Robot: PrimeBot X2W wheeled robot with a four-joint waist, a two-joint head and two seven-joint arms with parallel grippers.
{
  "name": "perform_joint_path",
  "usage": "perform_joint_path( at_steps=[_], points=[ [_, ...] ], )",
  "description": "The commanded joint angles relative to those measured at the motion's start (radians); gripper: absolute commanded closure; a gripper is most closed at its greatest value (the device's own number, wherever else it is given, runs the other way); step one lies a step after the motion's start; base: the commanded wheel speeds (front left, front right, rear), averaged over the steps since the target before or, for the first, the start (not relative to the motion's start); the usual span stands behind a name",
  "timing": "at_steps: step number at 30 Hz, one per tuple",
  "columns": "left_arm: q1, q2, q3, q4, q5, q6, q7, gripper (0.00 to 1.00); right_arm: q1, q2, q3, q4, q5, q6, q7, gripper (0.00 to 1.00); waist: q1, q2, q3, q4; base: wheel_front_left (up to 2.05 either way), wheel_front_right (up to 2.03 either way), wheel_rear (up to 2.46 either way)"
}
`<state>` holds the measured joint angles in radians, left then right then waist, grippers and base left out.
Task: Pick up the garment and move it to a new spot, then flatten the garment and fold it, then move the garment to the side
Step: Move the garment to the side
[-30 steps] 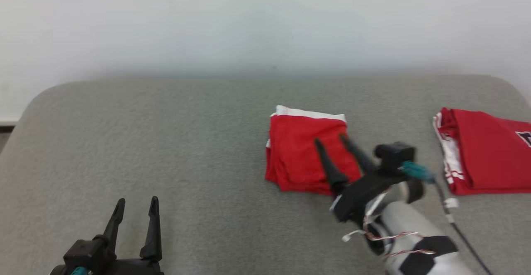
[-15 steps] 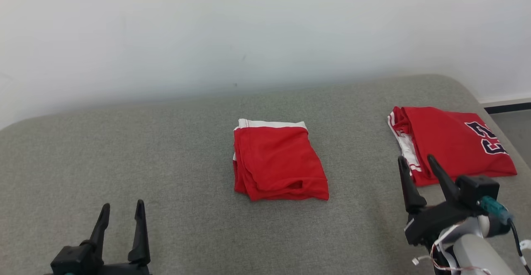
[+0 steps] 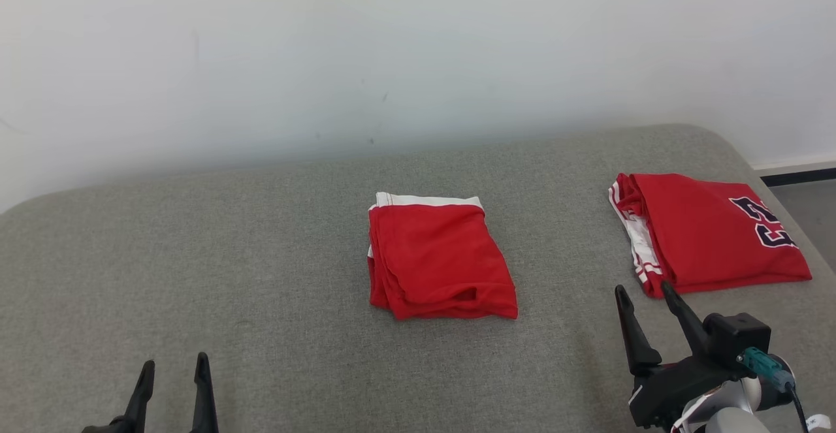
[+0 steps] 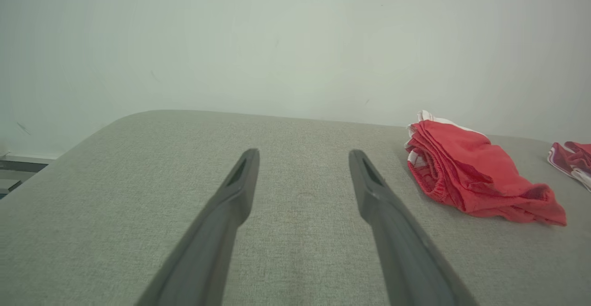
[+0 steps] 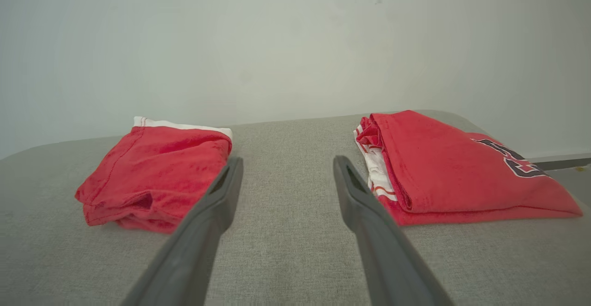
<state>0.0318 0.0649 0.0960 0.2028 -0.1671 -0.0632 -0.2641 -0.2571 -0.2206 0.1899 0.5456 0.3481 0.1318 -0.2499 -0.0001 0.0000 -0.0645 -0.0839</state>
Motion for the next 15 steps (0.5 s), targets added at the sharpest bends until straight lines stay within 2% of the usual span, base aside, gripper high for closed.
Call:
perform_joint_path(
  at_steps=[1, 15],
  points=[
    [0.015, -0.002, 0.005, -0.004, 0.006, -0.004, 0.001, 0.00, 0.015, 0.004, 0.001, -0.002, -0.010, -0.003, -0.005, 0.00, 0.0001, 0.0000, -0.001, 0.002, 0.00, 0.00, 0.00],
    [0.016, -0.008, 0.020, -0.006, 0.015, -0.001, 0.001, 0.00, 0.014, 0.014, -0.008, -0.013, -0.018, -0.003, 0.015, 0.00, 0.0001, 0.0000, 0.002, 0.009, 0.00, 0.00, 0.00]
  ],
)
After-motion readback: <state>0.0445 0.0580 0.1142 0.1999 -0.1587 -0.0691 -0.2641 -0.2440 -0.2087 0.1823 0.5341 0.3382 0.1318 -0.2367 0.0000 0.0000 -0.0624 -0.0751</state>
